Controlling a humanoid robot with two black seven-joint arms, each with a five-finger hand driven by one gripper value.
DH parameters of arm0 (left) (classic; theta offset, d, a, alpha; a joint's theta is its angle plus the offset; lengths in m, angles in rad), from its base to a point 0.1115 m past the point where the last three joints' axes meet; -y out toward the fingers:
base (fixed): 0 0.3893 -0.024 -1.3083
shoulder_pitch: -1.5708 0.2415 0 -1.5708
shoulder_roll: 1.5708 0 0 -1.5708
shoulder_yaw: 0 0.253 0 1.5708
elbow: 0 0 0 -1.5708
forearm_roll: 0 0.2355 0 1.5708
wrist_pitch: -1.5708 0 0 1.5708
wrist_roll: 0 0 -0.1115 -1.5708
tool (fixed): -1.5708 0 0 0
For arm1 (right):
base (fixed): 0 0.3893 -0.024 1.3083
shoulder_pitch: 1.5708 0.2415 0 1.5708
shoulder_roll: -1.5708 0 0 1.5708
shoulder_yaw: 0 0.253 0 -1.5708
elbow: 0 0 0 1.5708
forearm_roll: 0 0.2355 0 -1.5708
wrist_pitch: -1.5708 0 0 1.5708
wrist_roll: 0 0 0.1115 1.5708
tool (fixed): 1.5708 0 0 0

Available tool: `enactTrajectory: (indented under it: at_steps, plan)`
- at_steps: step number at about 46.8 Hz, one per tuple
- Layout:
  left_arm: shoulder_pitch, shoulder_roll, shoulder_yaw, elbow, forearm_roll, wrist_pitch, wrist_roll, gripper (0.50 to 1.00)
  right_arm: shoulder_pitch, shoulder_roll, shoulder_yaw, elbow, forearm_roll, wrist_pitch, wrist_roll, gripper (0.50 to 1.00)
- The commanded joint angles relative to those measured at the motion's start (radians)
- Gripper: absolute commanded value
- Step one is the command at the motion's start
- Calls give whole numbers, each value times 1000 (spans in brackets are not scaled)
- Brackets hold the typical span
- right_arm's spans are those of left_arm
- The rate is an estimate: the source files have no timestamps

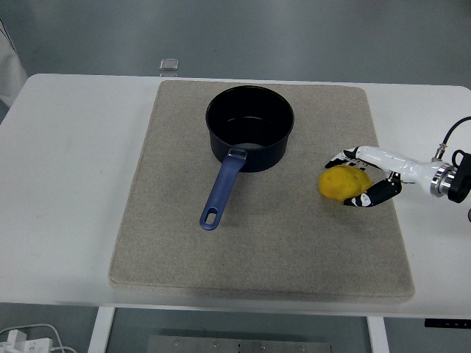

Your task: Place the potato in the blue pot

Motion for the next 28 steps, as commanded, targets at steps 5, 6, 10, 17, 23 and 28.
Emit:
enactTrajectory:
  at_steps: [5,6,10,17,23,28]
  plan:
    - [0,0,1,0,0,-1,0,1000,2,-4,1,0,1,-1,0,500]
    - [0,0,1,0,0,1,0,1000,2,-4,1,1,1,1,0,500]
    - [0,0,1,0,0,-1,0,1000,2,-4,1,1,1,-1,0,500]
    - [0,0,0,0,0,-1,0,1000,19,-15,8,-1,1,5,0,500]
    - [0,0,0,0,0,-1,0,1000,77,-51,9,-2,2,13,3,500]
    - [0,0,1,0,0,-1,0,1000,127,-81,11,-13,4,44,3,500]
